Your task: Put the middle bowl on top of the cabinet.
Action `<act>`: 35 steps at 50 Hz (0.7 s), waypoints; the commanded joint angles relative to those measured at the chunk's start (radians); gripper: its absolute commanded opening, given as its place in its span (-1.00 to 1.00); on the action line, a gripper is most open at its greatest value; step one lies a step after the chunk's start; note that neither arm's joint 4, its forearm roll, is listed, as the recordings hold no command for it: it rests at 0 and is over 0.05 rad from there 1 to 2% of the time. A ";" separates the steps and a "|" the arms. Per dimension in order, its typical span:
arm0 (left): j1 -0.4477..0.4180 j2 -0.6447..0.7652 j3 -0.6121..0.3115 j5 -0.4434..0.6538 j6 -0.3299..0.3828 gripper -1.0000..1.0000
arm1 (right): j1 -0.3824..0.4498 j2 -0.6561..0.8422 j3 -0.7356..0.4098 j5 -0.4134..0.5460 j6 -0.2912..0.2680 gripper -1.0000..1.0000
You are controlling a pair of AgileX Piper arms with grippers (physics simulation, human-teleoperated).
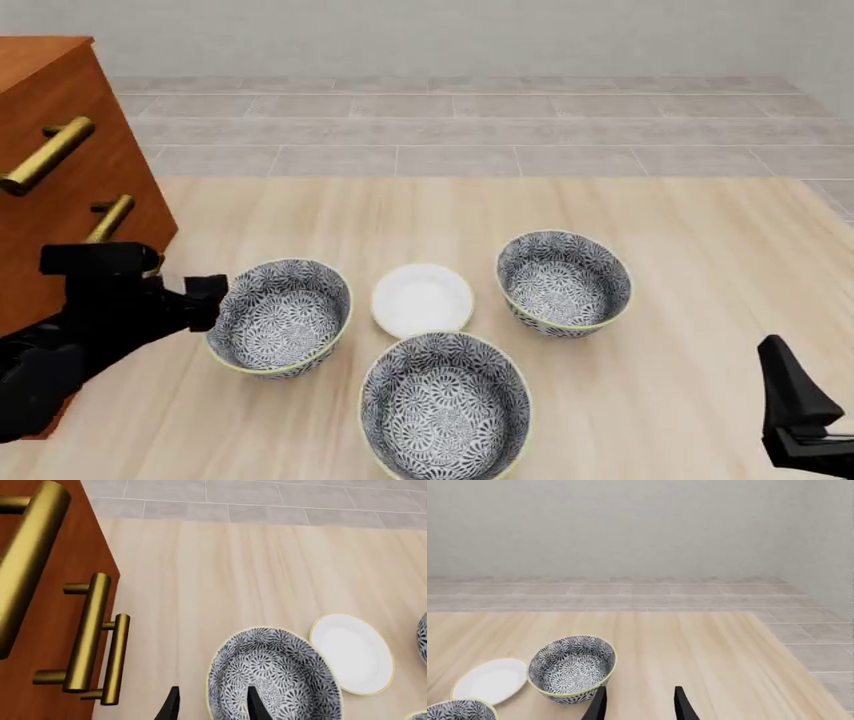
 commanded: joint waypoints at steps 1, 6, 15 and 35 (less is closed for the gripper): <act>-0.010 0.063 0.025 -0.042 -0.026 1.00 | -0.001 0.018 0.000 -0.013 -0.004 1.00; -0.013 0.081 0.035 -0.061 -0.037 1.00 | -0.001 0.015 0.000 -0.009 -0.005 1.00; -0.015 0.128 0.036 -0.094 -0.044 1.00 | -0.006 0.024 0.000 -0.010 -0.009 1.00; -0.013 0.233 0.039 -0.178 -0.078 1.00 | -0.006 0.025 0.000 -0.007 -0.012 1.00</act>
